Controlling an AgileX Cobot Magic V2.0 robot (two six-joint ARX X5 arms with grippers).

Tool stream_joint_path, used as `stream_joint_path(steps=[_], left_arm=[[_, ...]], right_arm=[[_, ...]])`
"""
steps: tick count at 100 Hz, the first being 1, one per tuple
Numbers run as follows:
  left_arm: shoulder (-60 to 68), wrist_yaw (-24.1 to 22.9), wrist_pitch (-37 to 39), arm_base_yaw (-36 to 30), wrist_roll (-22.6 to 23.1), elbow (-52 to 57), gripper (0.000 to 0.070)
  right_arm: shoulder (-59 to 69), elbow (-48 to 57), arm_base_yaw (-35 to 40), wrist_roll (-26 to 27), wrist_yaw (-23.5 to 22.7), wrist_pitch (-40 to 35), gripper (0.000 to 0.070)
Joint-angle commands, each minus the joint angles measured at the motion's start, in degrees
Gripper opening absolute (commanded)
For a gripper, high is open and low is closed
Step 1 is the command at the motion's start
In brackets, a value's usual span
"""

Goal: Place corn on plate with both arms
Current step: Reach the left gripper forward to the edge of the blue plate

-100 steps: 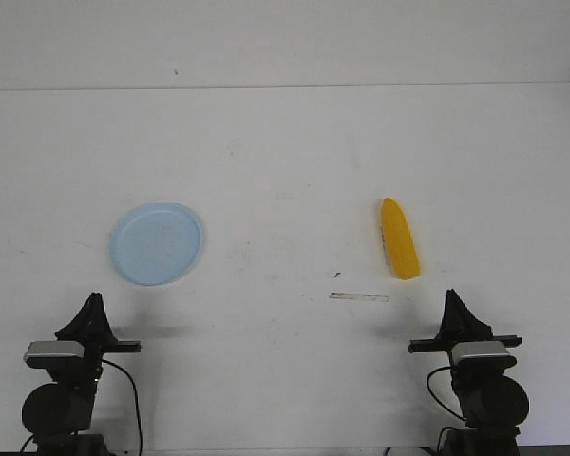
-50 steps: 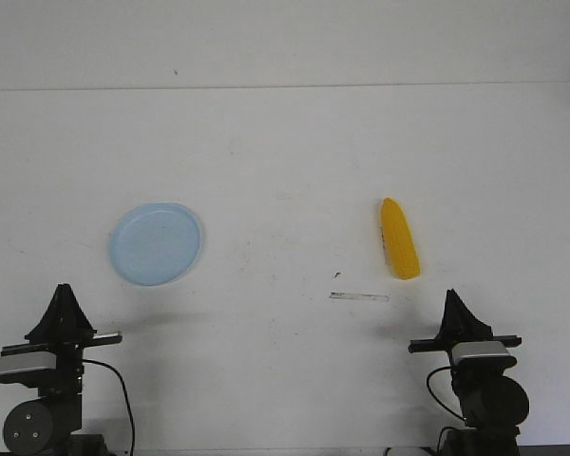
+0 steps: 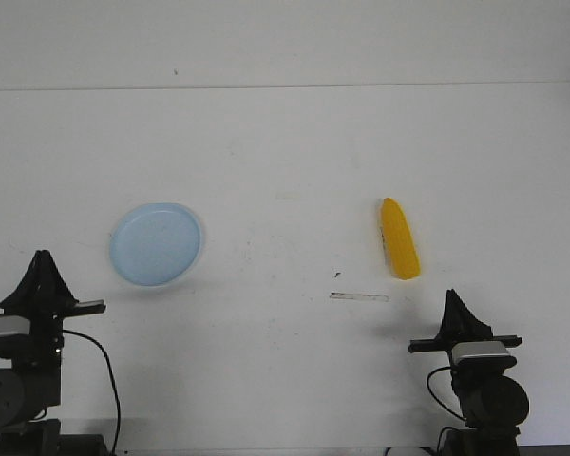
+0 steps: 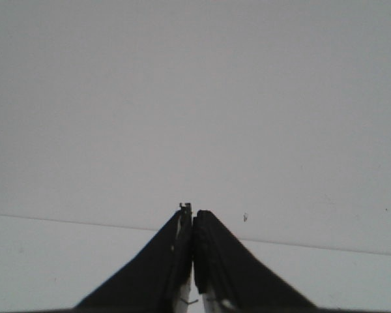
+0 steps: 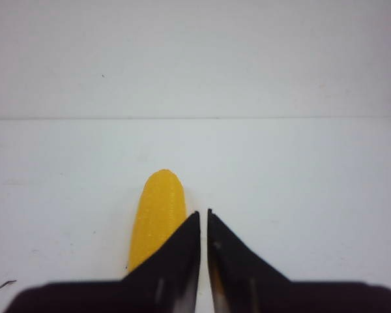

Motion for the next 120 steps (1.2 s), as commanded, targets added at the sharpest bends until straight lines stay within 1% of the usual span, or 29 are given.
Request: stream_joint_path(steps=[1,15,31,50,60,72,78,85,97,102,106,114,117,120], left_arm=[[4.7,-0.3,-1.9,0.0,-0.1,4.7,0.0001],[15.8,-0.3,-10.5,0.0,-0.1,14.8,0.0001],[27.8,-0.2,-18.1,0.0,-0.6,24.0,0.0001],[40.1,-0.2,-25.7,0.9,-8.2,31.6,0.0001],[46.1,0.6,-33.4,2.1,-12.5,36.7,0.0001],[52.3,4.5,-44.4,4.3,-16.1,43.0,0.0001],[54.9,7.6,-48.0,5.8,-16.6,45.0,0.0001],[57.1,11.6,-50.1,7.6,-16.6,46.0,0.0001],[59.9,20.3,-52.9,11.0,-16.6,46.1,0.0001],[61.0,22.9,-54.1,12.4,-16.6,46.1,0.0001],[61.6,23.7,-55.1,13.4,-16.6,46.1,0.0002],[62.8,23.7,-56.5,15.3,-16.6,46.1,0.0013],[63.2,23.7,-56.8,16.0,-16.6,46.1,0.0025],[63.6,23.7,-56.9,16.6,-16.5,46.1,0.0058]], right_arm=[[0.1,-0.1,0.2,0.3,0.0,0.6,0.0017],[0.1,-0.1,0.2,0.3,0.0,0.6,0.0017],[0.1,-0.1,0.2,0.3,0.0,0.6,0.0017],[0.1,-0.1,0.2,0.3,0.0,0.6,0.0017],[0.1,-0.1,0.2,0.3,0.0,0.6,0.0017],[0.1,-0.1,0.2,0.3,0.0,0.6,0.0017],[0.1,-0.1,0.2,0.3,0.0,0.6,0.0017],[0.1,-0.1,0.2,0.3,0.0,0.6,0.0017],[0.1,-0.1,0.2,0.3,0.0,0.6,0.0017],[0.1,-0.1,0.2,0.3,0.0,0.6,0.0017],[0.1,-0.1,0.2,0.3,0.0,0.6,0.0017],[0.1,-0.1,0.2,0.3,0.0,0.6,0.0017],[0.1,-0.1,0.2,0.3,0.0,0.6,0.0017],[0.1,-0.1,0.2,0.3,0.0,0.6,0.0017]])
